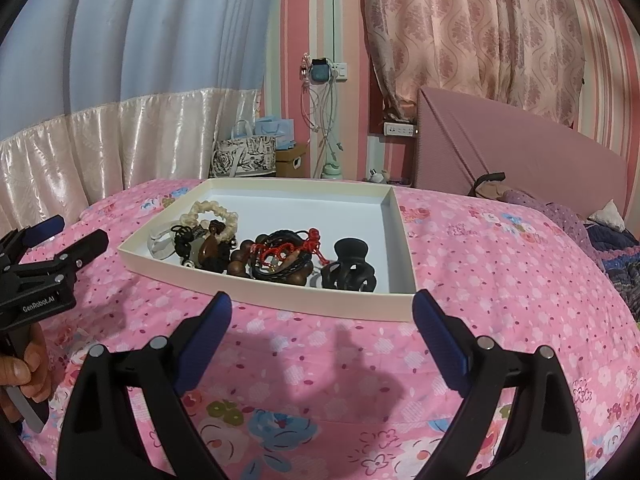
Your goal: Organize jewelry
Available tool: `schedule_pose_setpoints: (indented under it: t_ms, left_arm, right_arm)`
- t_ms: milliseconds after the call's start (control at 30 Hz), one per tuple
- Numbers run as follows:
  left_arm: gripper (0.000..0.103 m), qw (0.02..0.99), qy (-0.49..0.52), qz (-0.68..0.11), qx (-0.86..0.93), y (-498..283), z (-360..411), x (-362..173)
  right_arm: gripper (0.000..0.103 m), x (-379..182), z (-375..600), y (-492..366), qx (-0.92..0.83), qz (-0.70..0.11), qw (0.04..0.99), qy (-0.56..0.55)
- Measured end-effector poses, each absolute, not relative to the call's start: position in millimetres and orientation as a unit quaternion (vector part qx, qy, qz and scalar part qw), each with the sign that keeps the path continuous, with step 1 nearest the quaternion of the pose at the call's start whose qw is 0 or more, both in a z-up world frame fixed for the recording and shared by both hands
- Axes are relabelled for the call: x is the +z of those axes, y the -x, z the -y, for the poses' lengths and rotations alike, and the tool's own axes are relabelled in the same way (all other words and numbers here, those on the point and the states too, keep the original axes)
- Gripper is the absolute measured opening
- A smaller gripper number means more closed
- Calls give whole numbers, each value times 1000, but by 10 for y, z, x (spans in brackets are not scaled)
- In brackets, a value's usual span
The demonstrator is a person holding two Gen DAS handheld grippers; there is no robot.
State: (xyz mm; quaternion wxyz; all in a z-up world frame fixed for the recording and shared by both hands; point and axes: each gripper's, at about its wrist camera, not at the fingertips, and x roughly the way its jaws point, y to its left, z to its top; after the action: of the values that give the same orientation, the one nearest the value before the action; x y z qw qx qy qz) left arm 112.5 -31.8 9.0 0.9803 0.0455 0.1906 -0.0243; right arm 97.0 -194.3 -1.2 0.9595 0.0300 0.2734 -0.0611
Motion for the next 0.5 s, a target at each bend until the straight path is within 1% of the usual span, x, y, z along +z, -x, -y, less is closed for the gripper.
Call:
schedule_pose_setpoints:
  t_ms: [500]
  left_arm:
    - [100,981,-44,-189,-25,-1133,321,99]
  right_arm:
    - [94,-38,1957,-968,-67,-277,958,-34]
